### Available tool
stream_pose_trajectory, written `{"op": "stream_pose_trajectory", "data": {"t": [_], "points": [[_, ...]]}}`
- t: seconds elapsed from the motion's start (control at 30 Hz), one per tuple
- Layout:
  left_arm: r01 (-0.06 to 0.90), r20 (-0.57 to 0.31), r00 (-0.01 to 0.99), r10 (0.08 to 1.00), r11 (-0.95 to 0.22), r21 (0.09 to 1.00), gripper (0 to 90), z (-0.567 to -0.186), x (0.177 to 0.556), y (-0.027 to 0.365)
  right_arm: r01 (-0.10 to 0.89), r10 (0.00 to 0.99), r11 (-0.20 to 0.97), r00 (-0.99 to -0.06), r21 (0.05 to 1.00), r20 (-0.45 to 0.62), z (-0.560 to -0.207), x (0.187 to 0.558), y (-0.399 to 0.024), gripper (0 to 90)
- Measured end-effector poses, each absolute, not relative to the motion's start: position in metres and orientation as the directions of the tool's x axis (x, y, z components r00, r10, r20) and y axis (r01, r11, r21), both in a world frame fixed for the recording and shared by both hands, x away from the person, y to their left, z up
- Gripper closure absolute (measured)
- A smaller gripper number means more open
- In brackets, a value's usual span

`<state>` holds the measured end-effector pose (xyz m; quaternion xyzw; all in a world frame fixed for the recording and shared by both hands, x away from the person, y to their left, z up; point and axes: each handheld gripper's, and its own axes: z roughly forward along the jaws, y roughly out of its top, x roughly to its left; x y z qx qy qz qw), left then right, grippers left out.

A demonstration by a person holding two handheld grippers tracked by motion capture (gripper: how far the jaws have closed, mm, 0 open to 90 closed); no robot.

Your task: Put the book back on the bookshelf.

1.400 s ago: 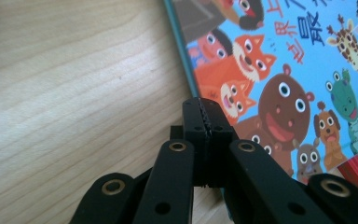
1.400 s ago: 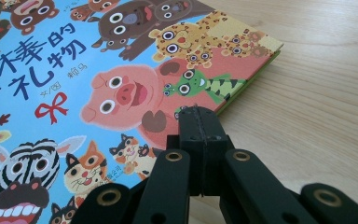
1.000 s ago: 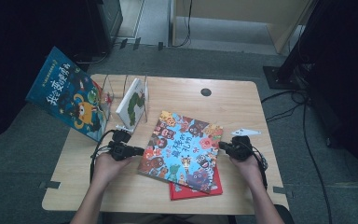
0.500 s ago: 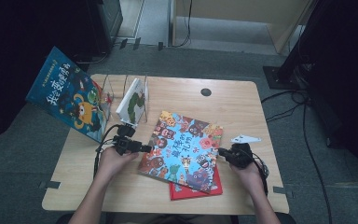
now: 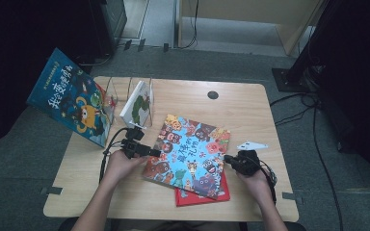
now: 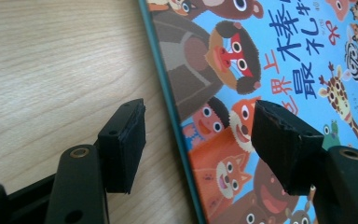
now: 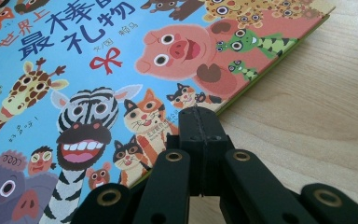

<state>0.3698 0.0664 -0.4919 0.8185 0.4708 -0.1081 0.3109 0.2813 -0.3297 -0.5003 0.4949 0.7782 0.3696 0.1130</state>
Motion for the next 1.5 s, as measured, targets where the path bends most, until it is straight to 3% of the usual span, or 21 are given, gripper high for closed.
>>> {"op": "stream_pose_trajectory", "data": {"t": [0.47,0.63,0.87,1.1,1.27,1.5], "points": [[0.851,-0.487,0.514,0.706,-0.353,0.388,32.6,-0.491,0.368,0.060,0.675,0.847,0.235,-0.495,0.700,0.193,-0.502,0.284,-0.325,90.0],[0.849,-0.432,0.508,0.745,-0.349,0.396,35.0,-0.489,0.369,0.064,0.659,0.838,0.248,-0.513,0.710,0.184,-0.503,0.286,-0.318,90.0],[0.872,-0.444,0.472,0.761,-0.330,0.361,32.5,-0.488,0.370,0.065,0.653,0.837,0.257,-0.518,0.712,0.174,-0.503,0.286,-0.311,90.0],[0.878,-0.418,0.458,0.784,-0.324,0.353,44.5,-0.486,0.370,0.066,0.669,0.839,0.245,-0.509,0.702,0.192,-0.502,0.288,-0.311,90.0],[0.887,-0.447,0.446,0.775,-0.318,0.335,50.2,-0.482,0.369,0.072,0.672,0.835,0.241,-0.512,0.700,0.204,-0.503,0.289,-0.312,90.0],[0.880,-0.552,0.446,0.705,-0.231,0.416,54.1,-0.447,0.360,0.088,0.678,0.830,0.239,-0.514,0.695,0.216,-0.503,0.290,-0.313,90.0]]}}
